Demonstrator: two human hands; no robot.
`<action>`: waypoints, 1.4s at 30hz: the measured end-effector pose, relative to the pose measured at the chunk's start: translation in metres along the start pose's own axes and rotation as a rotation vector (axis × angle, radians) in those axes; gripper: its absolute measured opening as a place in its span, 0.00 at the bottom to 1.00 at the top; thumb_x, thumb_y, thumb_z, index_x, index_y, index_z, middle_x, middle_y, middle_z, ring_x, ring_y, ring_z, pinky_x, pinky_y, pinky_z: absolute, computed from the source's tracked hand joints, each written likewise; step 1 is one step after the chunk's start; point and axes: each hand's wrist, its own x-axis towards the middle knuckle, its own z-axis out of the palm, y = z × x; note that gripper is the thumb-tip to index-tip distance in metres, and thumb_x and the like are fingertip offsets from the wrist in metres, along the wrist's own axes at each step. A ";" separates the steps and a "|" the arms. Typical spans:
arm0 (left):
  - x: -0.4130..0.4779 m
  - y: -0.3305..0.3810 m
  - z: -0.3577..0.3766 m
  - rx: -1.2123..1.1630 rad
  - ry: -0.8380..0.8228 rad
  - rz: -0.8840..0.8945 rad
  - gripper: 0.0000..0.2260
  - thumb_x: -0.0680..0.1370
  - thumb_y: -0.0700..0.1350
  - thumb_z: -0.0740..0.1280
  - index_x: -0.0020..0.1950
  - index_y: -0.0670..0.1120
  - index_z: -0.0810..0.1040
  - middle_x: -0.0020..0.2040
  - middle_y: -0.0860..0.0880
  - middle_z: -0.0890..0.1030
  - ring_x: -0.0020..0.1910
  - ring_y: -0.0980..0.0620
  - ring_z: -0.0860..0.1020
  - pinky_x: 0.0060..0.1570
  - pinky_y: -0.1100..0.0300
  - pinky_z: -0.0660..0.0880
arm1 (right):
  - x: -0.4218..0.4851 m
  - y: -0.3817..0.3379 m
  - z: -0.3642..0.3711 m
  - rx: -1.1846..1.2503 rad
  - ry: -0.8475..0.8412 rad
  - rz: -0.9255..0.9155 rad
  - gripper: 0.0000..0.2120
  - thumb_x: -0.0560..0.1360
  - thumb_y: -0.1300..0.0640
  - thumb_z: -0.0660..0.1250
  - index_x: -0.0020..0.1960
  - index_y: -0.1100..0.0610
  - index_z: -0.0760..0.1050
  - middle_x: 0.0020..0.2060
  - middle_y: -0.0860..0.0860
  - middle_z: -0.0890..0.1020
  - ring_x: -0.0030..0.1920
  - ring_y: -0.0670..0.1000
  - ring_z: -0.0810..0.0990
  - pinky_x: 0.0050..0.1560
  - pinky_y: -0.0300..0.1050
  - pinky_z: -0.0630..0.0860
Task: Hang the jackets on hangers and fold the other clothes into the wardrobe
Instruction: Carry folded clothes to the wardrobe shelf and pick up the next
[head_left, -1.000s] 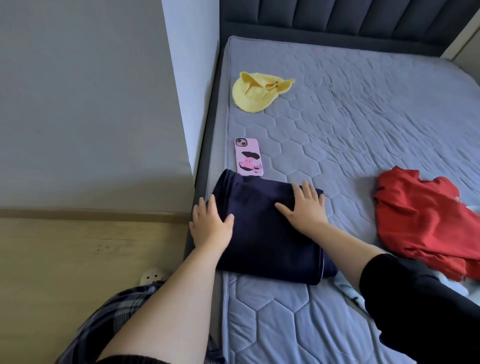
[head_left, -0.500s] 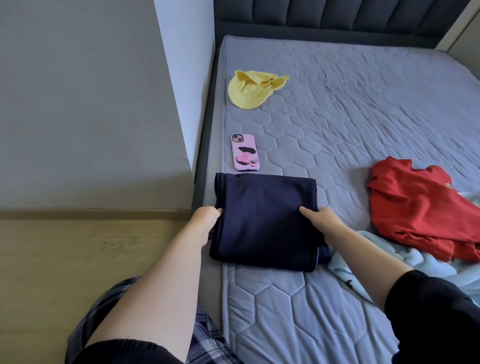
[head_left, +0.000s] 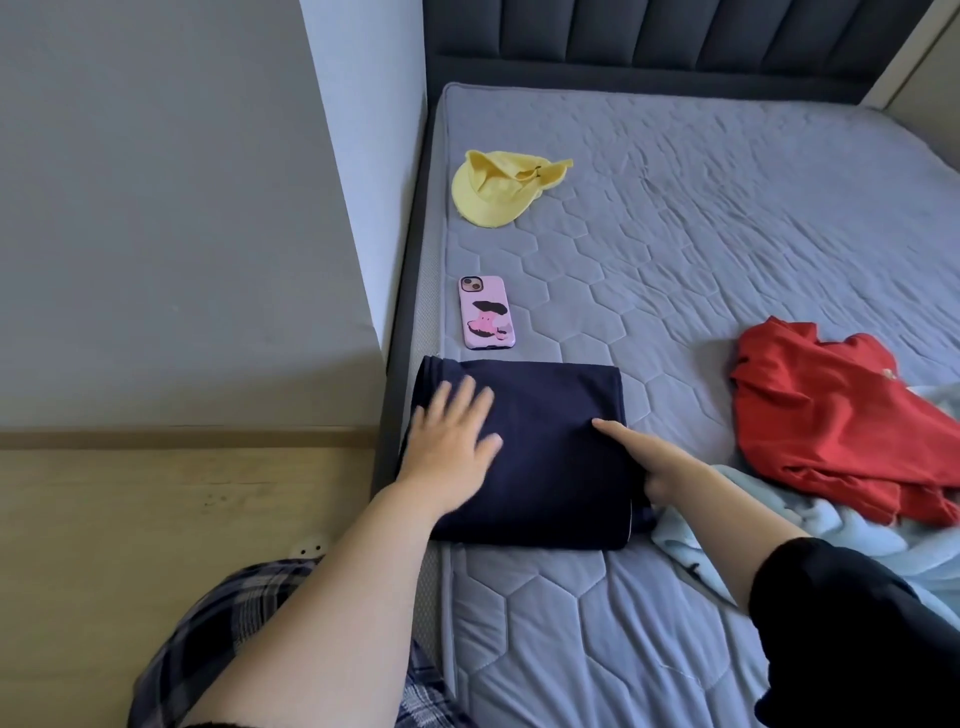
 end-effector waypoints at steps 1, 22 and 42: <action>-0.001 0.004 0.007 0.035 -0.164 0.047 0.26 0.82 0.56 0.52 0.79 0.53 0.49 0.79 0.52 0.44 0.78 0.49 0.42 0.74 0.45 0.46 | -0.002 -0.002 0.001 0.009 -0.026 0.010 0.20 0.71 0.43 0.72 0.56 0.56 0.77 0.47 0.54 0.84 0.50 0.54 0.81 0.55 0.49 0.75; 0.008 0.014 -0.005 -0.554 -0.207 -0.079 0.23 0.83 0.53 0.53 0.78 0.56 0.51 0.78 0.59 0.47 0.77 0.56 0.43 0.75 0.47 0.39 | -0.036 -0.045 0.025 0.165 -0.201 -0.181 0.08 0.75 0.66 0.59 0.48 0.65 0.77 0.35 0.59 0.84 0.33 0.54 0.83 0.33 0.42 0.80; 0.003 -0.044 -0.010 -1.197 0.074 -0.900 0.22 0.77 0.54 0.64 0.65 0.41 0.73 0.61 0.46 0.76 0.58 0.43 0.75 0.56 0.57 0.69 | -0.044 0.008 0.099 -1.312 -0.275 -0.840 0.17 0.74 0.43 0.67 0.57 0.53 0.76 0.62 0.49 0.77 0.63 0.51 0.73 0.63 0.47 0.70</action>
